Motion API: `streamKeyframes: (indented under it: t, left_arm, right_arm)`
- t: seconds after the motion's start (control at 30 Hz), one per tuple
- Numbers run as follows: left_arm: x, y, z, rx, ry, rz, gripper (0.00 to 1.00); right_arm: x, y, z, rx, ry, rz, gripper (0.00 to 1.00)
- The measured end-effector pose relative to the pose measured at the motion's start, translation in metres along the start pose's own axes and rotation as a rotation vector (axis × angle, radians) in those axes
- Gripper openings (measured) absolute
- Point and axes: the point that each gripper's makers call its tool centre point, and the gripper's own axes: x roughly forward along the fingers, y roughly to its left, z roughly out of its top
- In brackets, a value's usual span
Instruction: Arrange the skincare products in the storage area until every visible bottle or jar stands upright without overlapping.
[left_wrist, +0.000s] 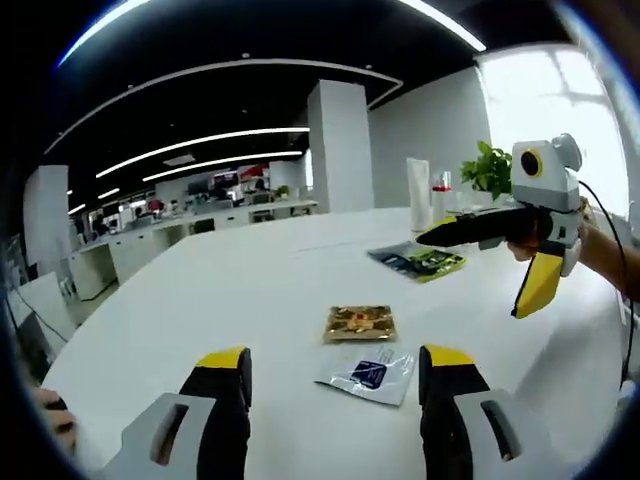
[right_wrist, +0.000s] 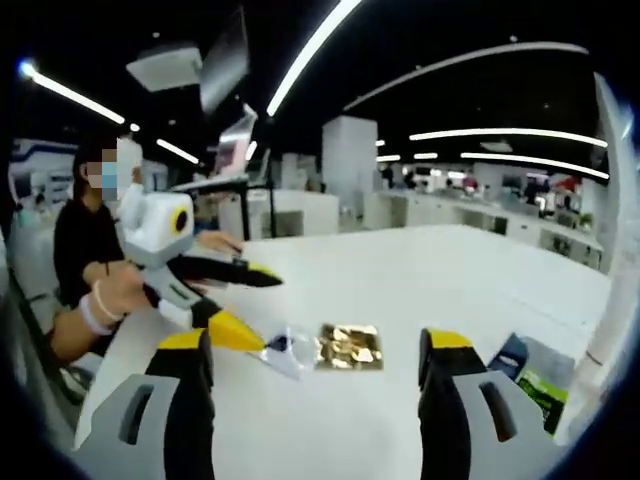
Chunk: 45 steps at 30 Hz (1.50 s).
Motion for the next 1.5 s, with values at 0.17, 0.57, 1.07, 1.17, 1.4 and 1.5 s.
streamKeyframes:
  t: [0.17,0.57,1.07,1.17,1.4,1.5]
  left_arm:
    - [0.003,0.002,-0.004,0.0,-0.003,0.04,0.59]
    - [0.003,0.014,-0.004,-0.035,-0.042,0.104,0.57]
    - [-0.002,0.02,-0.004,-0.055,-0.067,0.143,0.57]
    - [-0.002,0.021,-0.004,-0.064,-0.07,0.144,0.57]
    - [-0.004,0.024,-0.003,-0.07,-0.088,0.163,0.57]
    - [-0.005,0.026,-0.003,-0.083,-0.094,0.163,0.57]
  right_arm:
    - [0.02,-0.008,-0.018,-0.019,0.058,-0.048,0.74]
    - [0.053,-0.019,-0.047,0.024,0.155,-0.087,0.63]
    - [0.053,-0.026,-0.049,0.104,0.181,-0.14,0.34]
    - [0.054,-0.029,-0.049,0.118,0.196,-0.145,0.35]
    - [0.07,-0.033,-0.023,-0.014,0.216,-0.082,0.46]
    - [0.083,-0.025,-0.03,-0.068,0.368,0.048,0.66]
